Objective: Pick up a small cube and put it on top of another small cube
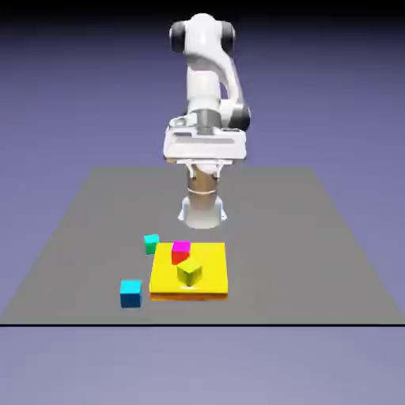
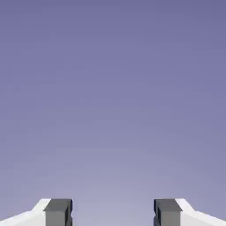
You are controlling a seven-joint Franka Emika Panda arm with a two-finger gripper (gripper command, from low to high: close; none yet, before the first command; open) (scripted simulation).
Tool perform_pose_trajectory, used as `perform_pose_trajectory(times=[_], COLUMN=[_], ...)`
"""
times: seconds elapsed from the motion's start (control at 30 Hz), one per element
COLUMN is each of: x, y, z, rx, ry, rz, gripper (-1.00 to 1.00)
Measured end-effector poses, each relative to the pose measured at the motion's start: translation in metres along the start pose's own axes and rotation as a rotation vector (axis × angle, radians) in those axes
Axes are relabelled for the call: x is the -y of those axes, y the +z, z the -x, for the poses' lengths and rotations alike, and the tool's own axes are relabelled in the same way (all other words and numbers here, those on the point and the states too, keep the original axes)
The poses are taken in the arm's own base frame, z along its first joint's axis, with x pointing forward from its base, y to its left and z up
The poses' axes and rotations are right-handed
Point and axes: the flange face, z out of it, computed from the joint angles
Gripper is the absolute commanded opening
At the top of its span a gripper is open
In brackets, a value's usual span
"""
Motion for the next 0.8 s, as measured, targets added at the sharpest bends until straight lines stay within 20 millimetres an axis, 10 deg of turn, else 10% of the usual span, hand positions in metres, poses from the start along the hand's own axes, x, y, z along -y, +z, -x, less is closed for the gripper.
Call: perform_pose_trajectory(times=[0.43,0.8], x=[-0.114,-0.244], y=[0.136,0.228], z=[-0.070,-0.082], rx=[0.175,0.361], ry=[0.751,1.442], rz=[0.474,0.801], gripper=[0.00,0.00])
